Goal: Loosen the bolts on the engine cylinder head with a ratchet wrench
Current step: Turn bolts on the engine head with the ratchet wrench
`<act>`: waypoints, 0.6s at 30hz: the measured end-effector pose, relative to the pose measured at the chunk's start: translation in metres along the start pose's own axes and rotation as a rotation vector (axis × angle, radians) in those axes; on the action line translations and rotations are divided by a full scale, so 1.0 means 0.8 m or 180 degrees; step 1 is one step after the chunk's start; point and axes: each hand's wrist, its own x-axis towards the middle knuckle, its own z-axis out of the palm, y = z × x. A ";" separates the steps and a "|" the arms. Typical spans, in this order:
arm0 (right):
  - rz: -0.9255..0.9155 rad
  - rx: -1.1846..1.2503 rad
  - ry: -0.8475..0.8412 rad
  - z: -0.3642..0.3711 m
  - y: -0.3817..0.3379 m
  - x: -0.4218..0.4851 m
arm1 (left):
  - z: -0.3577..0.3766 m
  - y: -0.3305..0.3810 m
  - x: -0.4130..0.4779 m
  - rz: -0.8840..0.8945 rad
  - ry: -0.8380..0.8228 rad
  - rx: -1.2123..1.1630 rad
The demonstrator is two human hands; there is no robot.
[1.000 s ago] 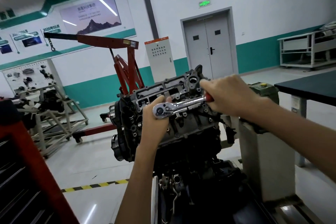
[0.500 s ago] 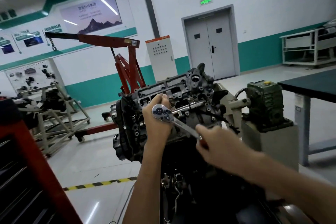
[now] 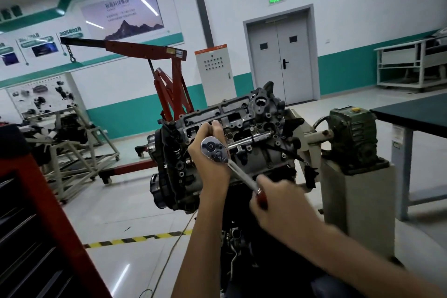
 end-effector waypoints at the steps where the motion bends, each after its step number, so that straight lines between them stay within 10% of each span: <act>1: 0.0080 0.0454 -0.0115 0.016 -0.014 -0.010 | 0.005 0.002 0.000 0.0014 0.0050 -0.0047; 4: 0.0104 0.0952 -0.0212 0.029 -0.024 -0.014 | 0.003 -0.003 0.005 0.0049 -0.0121 0.0001; 14: -0.0971 -0.1688 0.0462 -0.129 0.063 0.115 | -0.028 -0.002 0.029 0.0332 -0.1715 0.0607; 18: -0.0743 -0.1568 0.0372 -0.110 0.052 0.098 | -0.022 -0.003 0.013 0.0065 -0.0925 0.0393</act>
